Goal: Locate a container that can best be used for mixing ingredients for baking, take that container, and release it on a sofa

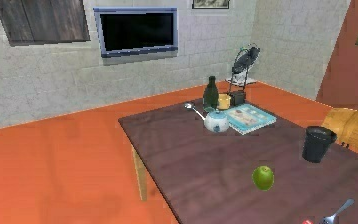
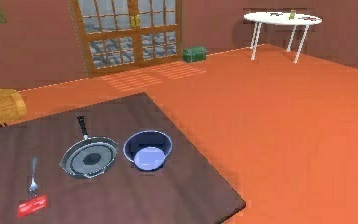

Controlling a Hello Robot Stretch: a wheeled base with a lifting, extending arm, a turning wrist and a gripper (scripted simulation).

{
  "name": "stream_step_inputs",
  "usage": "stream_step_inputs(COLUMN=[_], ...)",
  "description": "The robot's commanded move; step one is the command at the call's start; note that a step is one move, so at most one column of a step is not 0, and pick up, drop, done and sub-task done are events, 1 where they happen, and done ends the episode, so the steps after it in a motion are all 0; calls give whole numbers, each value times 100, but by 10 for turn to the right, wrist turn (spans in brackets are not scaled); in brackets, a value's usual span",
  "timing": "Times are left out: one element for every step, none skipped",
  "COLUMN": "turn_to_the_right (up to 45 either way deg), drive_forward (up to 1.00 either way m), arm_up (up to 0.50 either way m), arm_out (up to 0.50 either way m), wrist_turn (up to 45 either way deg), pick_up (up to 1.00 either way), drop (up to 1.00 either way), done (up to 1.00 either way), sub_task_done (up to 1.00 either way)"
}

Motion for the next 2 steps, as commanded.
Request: stream_step_inputs(turn_to_the_right=[0,0], drive_forward=[0,0], arm_up=[38,0], arm_out=[0,24], wrist_turn=[0,0], pick_up=[0,0], drop=[0,0], done=[0,0], sub_task_done=[0,0])
